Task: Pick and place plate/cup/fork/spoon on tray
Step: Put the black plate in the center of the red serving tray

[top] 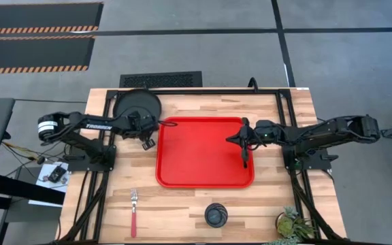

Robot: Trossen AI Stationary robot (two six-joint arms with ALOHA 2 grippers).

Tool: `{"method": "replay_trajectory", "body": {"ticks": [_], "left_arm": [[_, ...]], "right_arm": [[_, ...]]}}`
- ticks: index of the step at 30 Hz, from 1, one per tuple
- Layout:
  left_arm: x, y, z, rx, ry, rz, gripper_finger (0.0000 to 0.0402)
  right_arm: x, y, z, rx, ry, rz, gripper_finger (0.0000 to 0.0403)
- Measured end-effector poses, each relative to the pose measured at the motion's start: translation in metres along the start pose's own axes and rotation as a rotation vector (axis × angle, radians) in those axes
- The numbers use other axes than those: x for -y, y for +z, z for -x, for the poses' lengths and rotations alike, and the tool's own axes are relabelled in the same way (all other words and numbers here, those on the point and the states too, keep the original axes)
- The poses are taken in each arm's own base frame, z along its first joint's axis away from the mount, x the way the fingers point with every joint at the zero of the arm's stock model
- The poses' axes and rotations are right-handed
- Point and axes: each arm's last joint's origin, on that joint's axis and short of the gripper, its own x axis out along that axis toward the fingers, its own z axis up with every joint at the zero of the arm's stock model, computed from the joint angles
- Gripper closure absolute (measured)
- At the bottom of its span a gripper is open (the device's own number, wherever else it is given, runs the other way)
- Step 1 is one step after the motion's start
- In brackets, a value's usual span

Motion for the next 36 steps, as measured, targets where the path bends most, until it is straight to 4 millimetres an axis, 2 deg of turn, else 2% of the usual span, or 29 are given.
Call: {"method": "replay_trajectory", "body": {"ticks": [2, 7, 12, 16, 22, 26, 31, 36], "left_arm": [[-0.002, 0.001, 0.000, 0.002, 0.023, -0.011, 0.0391], [-0.014, 0.005, 0.014, 0.008, 0.065, -0.018, 0.0399], [-0.019, 0.020, 0.047, 0.131, -0.013, -0.019, 0.0400], [-0.010, 0.037, 0.077, 0.246, -0.101, -0.066, 0.0401], [0.029, 0.060, 0.114, 0.357, -0.208, -0.213, 0.0401], [0.065, 0.069, 0.127, 0.394, -0.270, -0.318, 0.0401], [0.108, 0.072, 0.130, 0.382, -0.322, -0.427, 0.0401], [0.148, 0.076, 0.123, 0.366, -0.398, -0.499, 0.0401]], "right_arm": [[0.000, 0.000, 0.000, -0.002, 0.000, 0.000, 0.0389], [0.000, 0.000, 0.000, -0.003, -0.001, 0.000, 0.0388], [0.000, 0.000, 0.000, 0.002, -0.004, 0.013, 0.0389], [0.002, 0.000, 0.000, 0.000, -0.009, 0.017, 0.0387], [0.002, 0.000, 0.000, -0.005, -0.008, 0.019, 0.0390], [0.002, -0.001, 0.000, -0.007, -0.008, 0.019, 0.0389], [0.002, -0.004, 0.000, -0.038, -0.007, 0.018, 0.0390], [0.002, -0.006, 0.000, -0.062, -0.006, 0.019, 0.0393]]}}
